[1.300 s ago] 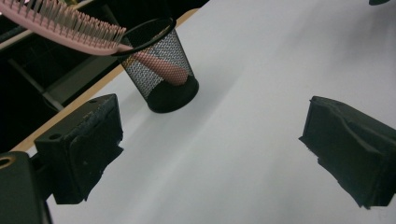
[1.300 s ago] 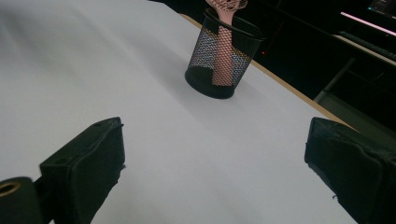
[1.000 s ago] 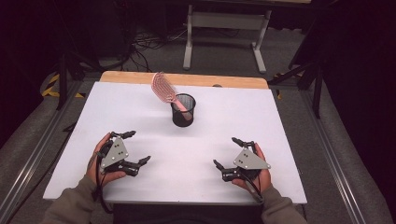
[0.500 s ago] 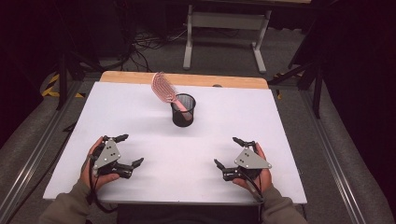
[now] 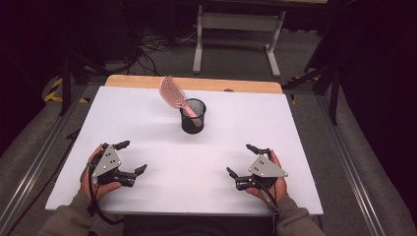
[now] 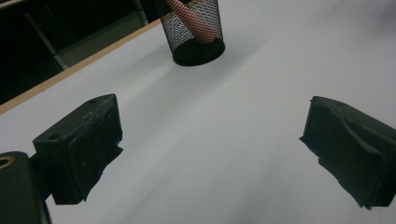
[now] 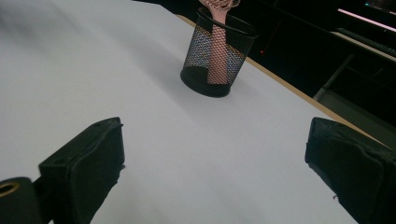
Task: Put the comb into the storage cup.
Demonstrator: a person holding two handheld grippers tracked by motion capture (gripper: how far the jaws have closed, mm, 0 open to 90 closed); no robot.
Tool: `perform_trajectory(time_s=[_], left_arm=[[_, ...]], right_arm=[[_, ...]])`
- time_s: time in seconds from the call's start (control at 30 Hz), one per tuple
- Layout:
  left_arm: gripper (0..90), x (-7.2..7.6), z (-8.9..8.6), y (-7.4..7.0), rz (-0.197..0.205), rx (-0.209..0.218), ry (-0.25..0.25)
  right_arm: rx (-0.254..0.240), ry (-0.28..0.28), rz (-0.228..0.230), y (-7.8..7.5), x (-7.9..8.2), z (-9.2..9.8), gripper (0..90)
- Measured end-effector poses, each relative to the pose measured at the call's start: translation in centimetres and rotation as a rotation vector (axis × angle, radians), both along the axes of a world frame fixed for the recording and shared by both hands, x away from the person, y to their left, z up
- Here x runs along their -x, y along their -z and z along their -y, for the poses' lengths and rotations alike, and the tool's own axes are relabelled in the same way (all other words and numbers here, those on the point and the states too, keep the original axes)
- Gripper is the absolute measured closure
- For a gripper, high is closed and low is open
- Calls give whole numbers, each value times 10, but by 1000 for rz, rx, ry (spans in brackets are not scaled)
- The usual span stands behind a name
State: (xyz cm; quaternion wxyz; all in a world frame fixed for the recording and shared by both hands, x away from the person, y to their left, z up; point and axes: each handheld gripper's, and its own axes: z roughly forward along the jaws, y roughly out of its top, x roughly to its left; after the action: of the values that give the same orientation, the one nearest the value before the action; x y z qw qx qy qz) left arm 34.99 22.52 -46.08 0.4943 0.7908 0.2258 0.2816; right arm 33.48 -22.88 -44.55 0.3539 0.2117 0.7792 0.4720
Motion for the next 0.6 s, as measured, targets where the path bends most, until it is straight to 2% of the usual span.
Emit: perform_trajectory(time_s=[0.6], left_arm=[[52, 1, 3, 1, 5, -4, 27]], right_arm=[[13, 9, 11, 0, 3, -3, 55]])
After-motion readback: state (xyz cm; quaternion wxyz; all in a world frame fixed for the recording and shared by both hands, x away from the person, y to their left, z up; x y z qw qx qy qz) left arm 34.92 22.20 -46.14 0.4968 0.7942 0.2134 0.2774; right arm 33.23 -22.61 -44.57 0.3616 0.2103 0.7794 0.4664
